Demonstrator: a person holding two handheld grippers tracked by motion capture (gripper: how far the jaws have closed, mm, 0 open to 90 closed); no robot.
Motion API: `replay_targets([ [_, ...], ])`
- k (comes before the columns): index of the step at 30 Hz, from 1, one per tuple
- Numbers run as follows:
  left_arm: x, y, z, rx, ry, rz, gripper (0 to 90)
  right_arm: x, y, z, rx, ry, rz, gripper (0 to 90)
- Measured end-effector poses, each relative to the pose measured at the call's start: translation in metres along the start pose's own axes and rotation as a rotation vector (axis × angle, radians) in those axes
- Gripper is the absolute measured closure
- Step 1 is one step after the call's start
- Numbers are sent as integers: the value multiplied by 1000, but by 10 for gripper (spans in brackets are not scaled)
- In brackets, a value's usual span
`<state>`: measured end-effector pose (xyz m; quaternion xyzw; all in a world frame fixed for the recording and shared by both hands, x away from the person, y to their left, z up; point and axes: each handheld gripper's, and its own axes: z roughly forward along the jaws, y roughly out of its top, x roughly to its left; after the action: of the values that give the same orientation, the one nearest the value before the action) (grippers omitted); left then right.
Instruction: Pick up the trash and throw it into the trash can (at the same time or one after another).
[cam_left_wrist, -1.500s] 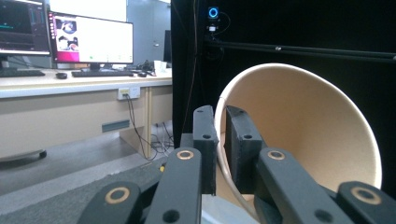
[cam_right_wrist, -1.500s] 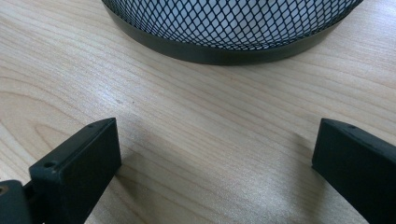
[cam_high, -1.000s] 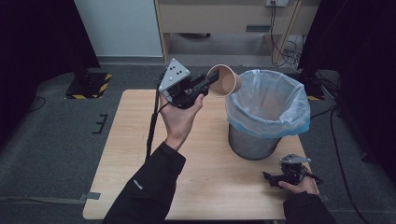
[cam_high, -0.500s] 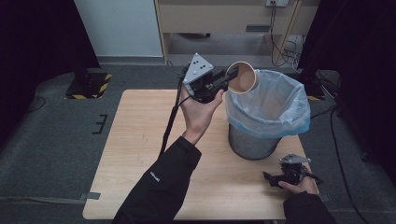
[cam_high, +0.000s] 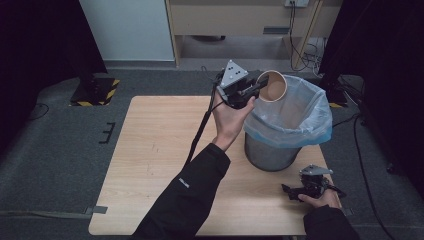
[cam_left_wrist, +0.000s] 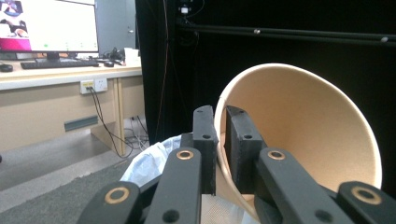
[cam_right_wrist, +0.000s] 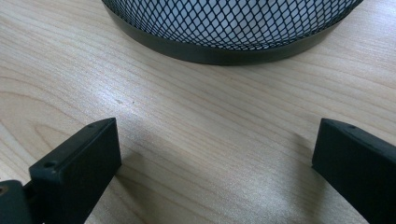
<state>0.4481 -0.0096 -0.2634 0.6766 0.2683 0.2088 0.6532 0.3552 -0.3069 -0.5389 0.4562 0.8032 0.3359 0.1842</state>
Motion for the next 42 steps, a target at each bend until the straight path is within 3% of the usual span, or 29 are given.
replay_targets([
  [4, 0, -5, 11, 30, -2, 0, 824, 0, 0, 0, 0, 0, 0, 15],
  [6, 1, -8, 17, 54, -33, -28, 814, 0, 0, 0, -1, 0, -4, 15],
  [11, 0, -16, 17, 65, -53, -38, 649, 0, 0, 0, 0, 2, -1, 14],
  [16, 5, -19, -5, 56, -42, -18, 510, 0, 0, 0, 0, 3, -2, 14],
  [22, 13, -41, -51, 77, -8, -27, 378, 1, 0, 0, 4, 4, 5, 14],
  [26, 19, -68, -84, 140, 23, -24, 309, 1, 0, 0, 5, 5, 3, 14],
  [33, 33, -140, -139, 330, 80, -37, 255, 0, 0, 0, 4, 4, -1, 14],
  [37, 41, -182, -166, 445, 108, -83, 236, 0, 0, 0, 4, 4, -5, 14],
  [42, 50, -223, -199, 545, 148, -134, 205, 0, 0, 0, 4, 4, -5, 14],
])
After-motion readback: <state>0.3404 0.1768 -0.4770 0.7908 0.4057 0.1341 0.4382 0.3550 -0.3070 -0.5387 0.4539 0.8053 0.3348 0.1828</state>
